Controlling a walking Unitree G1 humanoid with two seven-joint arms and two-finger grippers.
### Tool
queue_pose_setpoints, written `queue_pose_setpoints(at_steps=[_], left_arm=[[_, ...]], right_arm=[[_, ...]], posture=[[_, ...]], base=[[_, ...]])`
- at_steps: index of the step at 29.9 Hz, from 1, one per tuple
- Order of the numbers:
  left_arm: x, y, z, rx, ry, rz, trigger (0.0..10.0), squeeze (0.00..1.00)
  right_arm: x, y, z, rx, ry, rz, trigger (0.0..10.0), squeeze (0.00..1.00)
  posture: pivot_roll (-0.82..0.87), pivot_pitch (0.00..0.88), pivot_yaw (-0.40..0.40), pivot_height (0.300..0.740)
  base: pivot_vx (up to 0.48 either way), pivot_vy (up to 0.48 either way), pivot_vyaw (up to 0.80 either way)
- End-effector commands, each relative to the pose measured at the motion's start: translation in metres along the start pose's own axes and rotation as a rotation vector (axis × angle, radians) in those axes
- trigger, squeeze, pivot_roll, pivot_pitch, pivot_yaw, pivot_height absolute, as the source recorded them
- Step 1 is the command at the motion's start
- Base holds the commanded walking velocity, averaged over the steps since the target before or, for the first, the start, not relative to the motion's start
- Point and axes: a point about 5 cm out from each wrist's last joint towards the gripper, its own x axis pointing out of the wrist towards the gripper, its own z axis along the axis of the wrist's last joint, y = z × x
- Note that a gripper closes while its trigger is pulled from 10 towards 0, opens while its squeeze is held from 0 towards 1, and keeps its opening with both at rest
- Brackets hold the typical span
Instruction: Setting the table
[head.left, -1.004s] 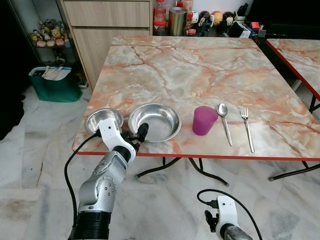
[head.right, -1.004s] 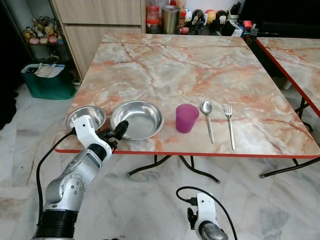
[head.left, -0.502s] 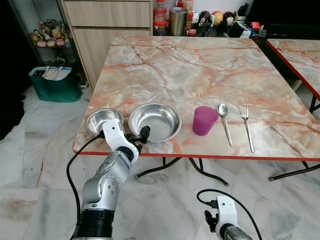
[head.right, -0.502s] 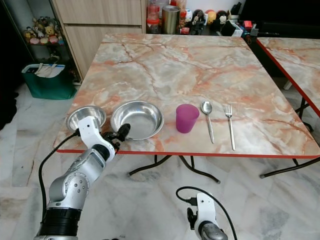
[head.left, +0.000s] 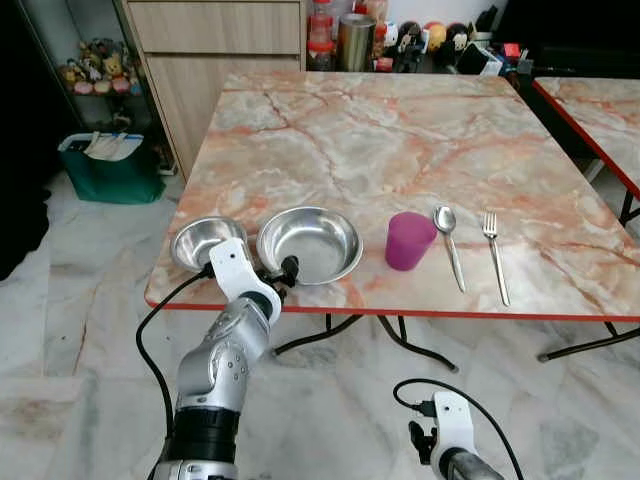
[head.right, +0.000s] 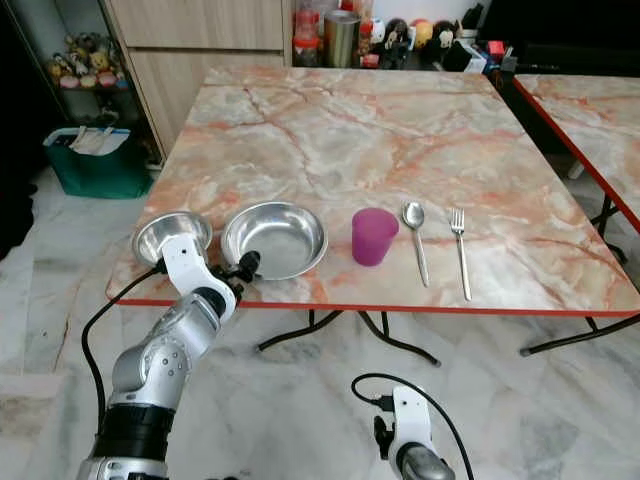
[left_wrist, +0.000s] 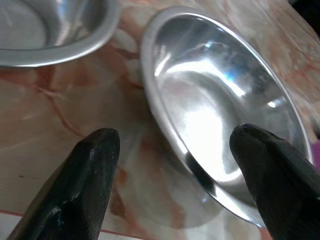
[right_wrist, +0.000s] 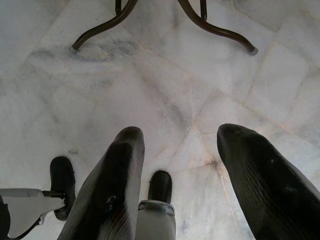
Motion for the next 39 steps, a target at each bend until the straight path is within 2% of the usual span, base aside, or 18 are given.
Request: queue_pose_setpoints(at_steps=[1, 21, 22, 23, 24, 26, 27, 29, 32, 39], left_arm=[[0.003, -0.002, 0.001, 0.008, -0.006, 0.019, 10.0, 0.00], [0.010, -0.011, -0.002, 0.024, -0.001, 0.000, 10.0, 0.00], [0.010, -0.011, -0.002, 0.026, -0.002, 0.000, 9.1, 0.00], [0.011, -0.012, -0.002, 0.027, -0.001, 0.001, 4.3, 0.00], [0.012, -0.012, -0.002, 0.027, 0.000, 0.002, 2.3, 0.00], [0.012, -0.012, -0.001, 0.027, 0.000, 0.003, 2.3, 0.00], [0.013, -0.011, -0.002, 0.032, 0.003, 0.015, 1.1, 0.00], [0.013, -0.010, -0.002, 0.034, 0.005, 0.023, 1.2, 0.00], [0.014, -0.007, -0.003, 0.031, 0.009, 0.043, 0.7, 0.00], [0.014, -0.004, -0.003, 0.028, 0.011, 0.062, 0.2, 0.00]], right_arm=[[-0.001, -0.001, -0.003, 0.010, 0.003, -0.003, 10.0, 0.00], [-0.001, 0.001, -0.002, 0.018, 0.001, 0.000, 10.0, 0.00], [-0.001, 0.001, -0.002, 0.018, 0.001, 0.000, 10.0, 0.00], [-0.001, 0.001, -0.002, 0.018, 0.001, 0.000, 10.0, 0.00], [0.000, 0.001, -0.002, 0.018, 0.001, 0.000, 10.0, 0.00], [0.000, 0.001, -0.002, 0.019, 0.001, 0.000, 10.0, 0.00], [-0.001, 0.001, -0.003, 0.020, 0.002, -0.001, 10.0, 0.00], [-0.001, 0.001, -0.003, 0.020, 0.002, -0.001, 10.0, 0.00], [-0.001, 0.001, -0.003, 0.021, 0.003, -0.002, 10.0, 0.00], [-0.001, 0.000, -0.002, 0.022, 0.003, -0.002, 10.0, 0.00]], posture=[[0.06, 0.092, -0.018, 0.740], [0.06, 0.094, -0.014, 0.740], [0.06, 0.094, -0.014, 0.740], [0.06, 0.094, -0.014, 0.740], [0.06, 0.094, -0.014, 0.740], [0.06, 0.094, -0.014, 0.740], [0.05, 0.092, -0.012, 0.740], [0.05, 0.092, -0.012, 0.740], [0.05, 0.092, -0.011, 0.740], [0.05, 0.092, -0.013, 0.740]], base=[[0.000, 0.000, 0.00], [0.000, 0.000, 0.00], [0.000, 0.000, 0.00], [0.000, 0.000, 0.00], [0.000, 0.000, 0.00], [0.000, 0.000, 0.00], [0.000, 0.000, 0.00], [0.000, 0.000, 0.00], [0.000, 0.000, 0.00], [0.000, 0.000, 0.00]])
